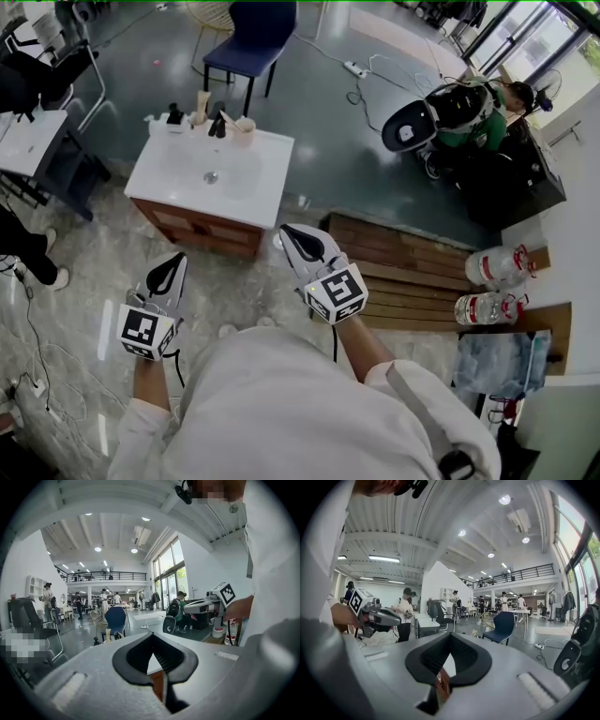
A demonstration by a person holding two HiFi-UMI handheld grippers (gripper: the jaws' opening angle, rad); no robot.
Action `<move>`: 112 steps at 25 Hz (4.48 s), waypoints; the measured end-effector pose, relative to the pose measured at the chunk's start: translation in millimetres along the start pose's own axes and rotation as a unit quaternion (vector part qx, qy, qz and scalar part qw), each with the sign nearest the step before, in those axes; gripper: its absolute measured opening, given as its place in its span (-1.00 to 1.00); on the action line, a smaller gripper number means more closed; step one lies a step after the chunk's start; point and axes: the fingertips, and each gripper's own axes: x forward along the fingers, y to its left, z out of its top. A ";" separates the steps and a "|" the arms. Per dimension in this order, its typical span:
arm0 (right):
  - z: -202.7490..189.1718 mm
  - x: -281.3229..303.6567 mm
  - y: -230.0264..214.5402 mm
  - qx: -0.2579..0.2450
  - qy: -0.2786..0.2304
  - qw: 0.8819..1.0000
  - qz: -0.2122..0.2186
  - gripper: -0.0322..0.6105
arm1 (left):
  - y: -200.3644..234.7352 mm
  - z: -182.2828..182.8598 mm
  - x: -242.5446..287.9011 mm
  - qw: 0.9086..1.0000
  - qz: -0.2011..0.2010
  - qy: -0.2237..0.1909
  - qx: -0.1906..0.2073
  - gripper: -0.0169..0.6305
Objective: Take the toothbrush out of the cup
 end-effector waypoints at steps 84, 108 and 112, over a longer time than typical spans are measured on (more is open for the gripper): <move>-12.0 249.0 -158.8 0.001 0.036 0.999 0.018 -0.89 | 210.9 0.0 200.7 0.999 0.014 0.021 -0.025 -0.93; 15.0 333.2 -156.9 0.000 0.047 0.998 -0.051 -0.89 | 316.3 -9.2 252.7 0.998 -0.059 0.026 -0.024 -0.09; 15.9 331.2 -158.1 0.004 0.042 0.998 -0.053 -0.89 | 323.7 -9.7 264.2 0.998 -0.059 0.026 -0.021 0.11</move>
